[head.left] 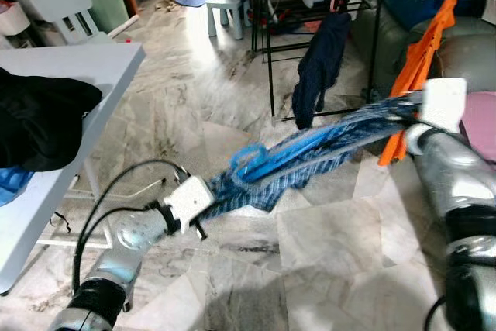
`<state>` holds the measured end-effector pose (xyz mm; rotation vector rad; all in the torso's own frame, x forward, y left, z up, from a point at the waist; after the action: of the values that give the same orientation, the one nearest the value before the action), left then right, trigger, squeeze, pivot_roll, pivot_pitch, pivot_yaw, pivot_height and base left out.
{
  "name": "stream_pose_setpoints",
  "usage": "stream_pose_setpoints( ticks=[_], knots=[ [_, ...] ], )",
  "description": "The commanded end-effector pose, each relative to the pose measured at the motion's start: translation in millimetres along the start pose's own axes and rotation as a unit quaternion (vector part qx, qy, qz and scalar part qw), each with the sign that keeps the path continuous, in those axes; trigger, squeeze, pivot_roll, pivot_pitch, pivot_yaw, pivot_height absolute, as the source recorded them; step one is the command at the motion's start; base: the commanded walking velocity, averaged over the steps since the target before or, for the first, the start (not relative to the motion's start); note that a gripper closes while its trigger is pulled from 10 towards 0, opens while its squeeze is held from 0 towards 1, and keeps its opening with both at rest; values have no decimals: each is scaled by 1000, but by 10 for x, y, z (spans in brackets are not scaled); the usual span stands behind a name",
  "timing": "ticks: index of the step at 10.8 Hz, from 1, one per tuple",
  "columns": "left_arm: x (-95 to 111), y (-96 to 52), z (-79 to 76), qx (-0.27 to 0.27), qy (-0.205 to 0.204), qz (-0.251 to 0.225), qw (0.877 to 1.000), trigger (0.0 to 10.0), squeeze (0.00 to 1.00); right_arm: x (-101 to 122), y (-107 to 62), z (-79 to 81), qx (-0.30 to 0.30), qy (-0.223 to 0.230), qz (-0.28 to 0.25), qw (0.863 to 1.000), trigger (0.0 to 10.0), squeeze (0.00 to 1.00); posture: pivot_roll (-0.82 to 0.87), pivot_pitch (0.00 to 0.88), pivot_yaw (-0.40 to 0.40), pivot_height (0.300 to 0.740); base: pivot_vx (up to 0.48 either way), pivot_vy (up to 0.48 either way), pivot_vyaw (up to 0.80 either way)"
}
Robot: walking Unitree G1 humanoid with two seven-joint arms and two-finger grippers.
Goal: Hang hanger
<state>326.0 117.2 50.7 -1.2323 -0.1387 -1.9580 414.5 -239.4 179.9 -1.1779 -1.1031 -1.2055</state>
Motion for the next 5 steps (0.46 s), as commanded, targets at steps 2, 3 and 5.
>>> stream_pose_setpoints(
  ticks=[2, 3, 5],
  knots=[
    [-70, 106, -46, 12, -16, 31, 999, 0, 0, -59, -7, 366, 59, -1, 3, 998, 0, 0, -127, 36, 68, 740, 0, 0, 0],
    [-101, 189, -71, 35, -37, 50, 997, 0, 0, -183, -39, 559, 94, -11, 19, 995, 0, 0, -130, 30, 64, 740, 0, 0, 0],
    [-96, 330, -28, 104, -129, 65, 984, 0, 0, -545, -272, 1003, 201, -65, 70, 975, 0, 0, -133, 23, 62, 740, 0, 0, 0]
  ],
)
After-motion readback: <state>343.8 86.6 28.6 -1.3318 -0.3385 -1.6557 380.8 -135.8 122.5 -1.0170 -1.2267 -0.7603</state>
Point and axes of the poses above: a point about 5 cm out from each wrist's last joint towards the gripper, its own y axis pointing out of the wrist towards the gripper, its own x axis along the axis of the wrist's last joint, z = x × y, the point moved 4 cm from there along y, pointing out of the wrist towards the gripper, and after that the axes turned 9 degrees about y, right-handed, at the moved point
